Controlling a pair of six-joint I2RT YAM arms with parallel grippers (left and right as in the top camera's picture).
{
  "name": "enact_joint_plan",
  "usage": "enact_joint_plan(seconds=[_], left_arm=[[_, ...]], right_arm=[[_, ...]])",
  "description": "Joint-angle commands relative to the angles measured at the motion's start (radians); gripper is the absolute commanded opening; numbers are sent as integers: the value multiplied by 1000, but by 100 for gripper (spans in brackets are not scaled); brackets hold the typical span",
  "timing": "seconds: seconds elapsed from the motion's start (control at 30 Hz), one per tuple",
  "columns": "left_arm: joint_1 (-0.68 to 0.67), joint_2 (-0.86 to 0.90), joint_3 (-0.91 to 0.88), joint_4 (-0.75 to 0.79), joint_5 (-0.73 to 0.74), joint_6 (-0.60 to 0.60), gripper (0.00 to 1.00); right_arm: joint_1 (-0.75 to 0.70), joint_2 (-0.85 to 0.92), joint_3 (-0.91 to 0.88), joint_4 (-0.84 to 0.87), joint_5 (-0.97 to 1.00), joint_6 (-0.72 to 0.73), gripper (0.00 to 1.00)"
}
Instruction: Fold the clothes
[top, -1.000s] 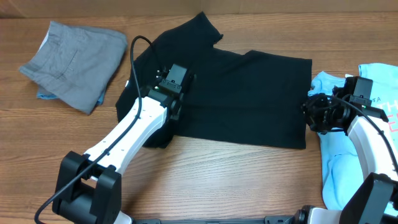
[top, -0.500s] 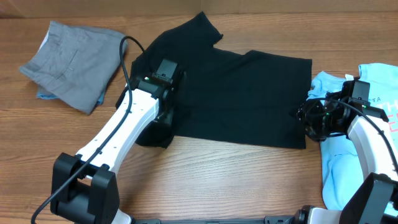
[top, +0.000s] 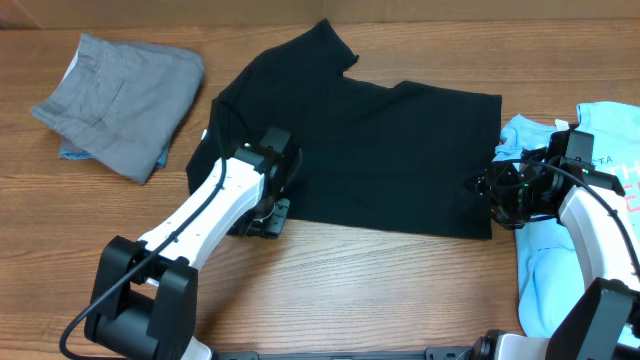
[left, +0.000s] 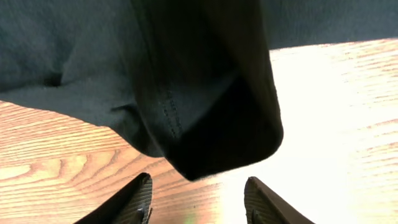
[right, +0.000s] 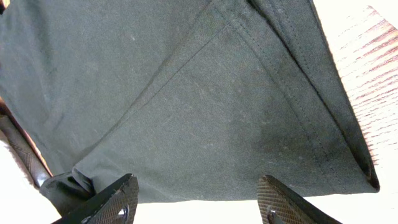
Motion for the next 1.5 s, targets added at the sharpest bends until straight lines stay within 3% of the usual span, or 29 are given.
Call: enact_joint_plan(seconds=[0.0, 0.23, 0.7, 0.77, 0.93, 1.1, 1.27, 1.47], left_arm=[[0, 8, -2, -10, 62, 40, 52], [20, 8, -39, 40, 57, 107, 56], [144, 8, -84, 176, 185, 151, 49], [143, 8, -84, 183, 199, 151, 45], [143, 8, -85, 165, 203, 151, 17], [144, 8, -84, 116, 188, 150, 5], [156, -8, -14, 14, 119, 122, 4], [187, -18, 195, -90, -54, 110, 5]], right_arm=[[-7, -4, 23, -1, 16, -14, 65], [-7, -4, 23, -6, 16, -14, 65], [-7, -4, 23, -23, 28, -14, 65], [-7, -4, 23, -24, 28, -14, 65], [-7, -4, 23, -24, 28, -14, 65], [-7, -4, 23, -26, 35, -13, 65], [-7, -4, 23, -27, 35, -13, 65], [-7, -4, 23, -26, 35, -13, 65]])
